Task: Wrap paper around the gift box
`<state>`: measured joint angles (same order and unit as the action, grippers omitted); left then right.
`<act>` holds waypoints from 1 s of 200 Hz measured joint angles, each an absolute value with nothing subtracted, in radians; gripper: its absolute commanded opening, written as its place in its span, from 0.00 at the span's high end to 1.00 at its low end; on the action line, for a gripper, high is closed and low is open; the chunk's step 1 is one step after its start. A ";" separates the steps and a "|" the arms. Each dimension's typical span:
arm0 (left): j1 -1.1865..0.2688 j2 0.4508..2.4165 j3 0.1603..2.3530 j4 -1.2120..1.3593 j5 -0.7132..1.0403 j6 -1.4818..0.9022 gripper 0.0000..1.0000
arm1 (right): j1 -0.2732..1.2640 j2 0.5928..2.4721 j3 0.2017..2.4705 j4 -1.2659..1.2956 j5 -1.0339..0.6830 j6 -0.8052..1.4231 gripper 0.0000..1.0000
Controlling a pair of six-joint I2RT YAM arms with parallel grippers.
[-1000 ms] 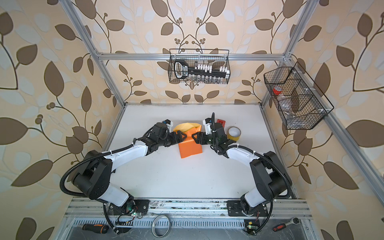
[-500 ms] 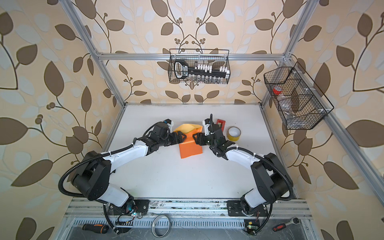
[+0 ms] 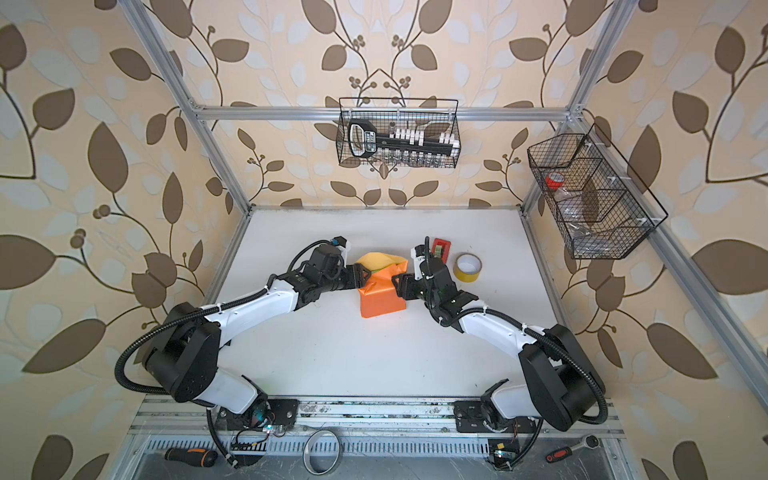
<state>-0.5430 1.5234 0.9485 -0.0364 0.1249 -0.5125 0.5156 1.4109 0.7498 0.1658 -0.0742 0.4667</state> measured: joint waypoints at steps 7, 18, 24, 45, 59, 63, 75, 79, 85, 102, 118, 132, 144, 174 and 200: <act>-0.543 1.524 0.954 -0.046 0.125 -0.505 0.32 | 0.508 1.424 0.765 0.165 -0.088 0.466 0.32; -0.543 1.526 0.960 -0.056 0.125 -0.498 0.30 | 0.497 1.444 0.786 0.168 -0.113 0.464 0.33; -0.543 1.527 0.963 -0.060 0.125 -0.496 0.27 | 0.492 1.454 0.795 0.170 -0.125 0.465 0.35; -0.543 1.532 0.989 -0.096 0.127 -0.485 0.18 | 0.480 1.482 0.804 0.176 -0.139 0.467 0.39; -0.543 1.531 1.015 -0.118 0.131 -0.481 0.12 | 0.475 1.492 0.798 0.181 -0.140 0.470 0.42; -0.543 1.531 1.021 -0.120 0.131 -0.485 0.11 | 0.474 1.492 0.794 0.187 -0.139 0.474 0.42; -0.543 1.517 1.033 -0.117 0.143 -0.489 0.08 | 0.473 1.492 0.783 0.208 -0.139 0.480 0.44; -0.543 1.508 1.033 -0.117 0.150 -0.492 0.07 | 0.473 1.492 0.778 0.218 -0.140 0.482 0.45; -0.543 1.489 1.030 -0.117 0.159 -0.501 0.07 | 0.473 1.492 0.770 0.232 -0.141 0.489 0.45; -0.545 1.417 0.999 -0.091 0.188 -0.529 0.06 | 0.473 1.491 0.755 0.262 -0.144 0.503 0.46; -0.550 1.351 0.955 -0.078 0.202 -0.554 0.06 | 0.473 1.490 0.747 0.276 -0.144 0.514 0.47; -0.557 1.318 0.910 -0.078 0.200 -0.564 0.09 | 0.473 1.488 0.744 0.281 -0.145 0.520 0.48; -0.564 1.312 0.876 -0.086 0.197 -0.569 0.14 | 0.473 1.488 0.743 0.282 -0.146 0.526 0.48; -0.570 1.353 0.864 -0.121 0.169 -0.569 0.30 | 0.474 1.480 0.733 0.287 -0.146 0.535 0.49; -0.570 1.398 0.888 -0.122 0.125 -0.553 0.41 | 0.485 1.453 0.705 0.295 -0.141 0.543 0.51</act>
<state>-0.5701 1.3983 0.8875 -0.1219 0.1253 -0.5526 0.4850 1.4532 0.7052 0.2955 -0.1406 0.5430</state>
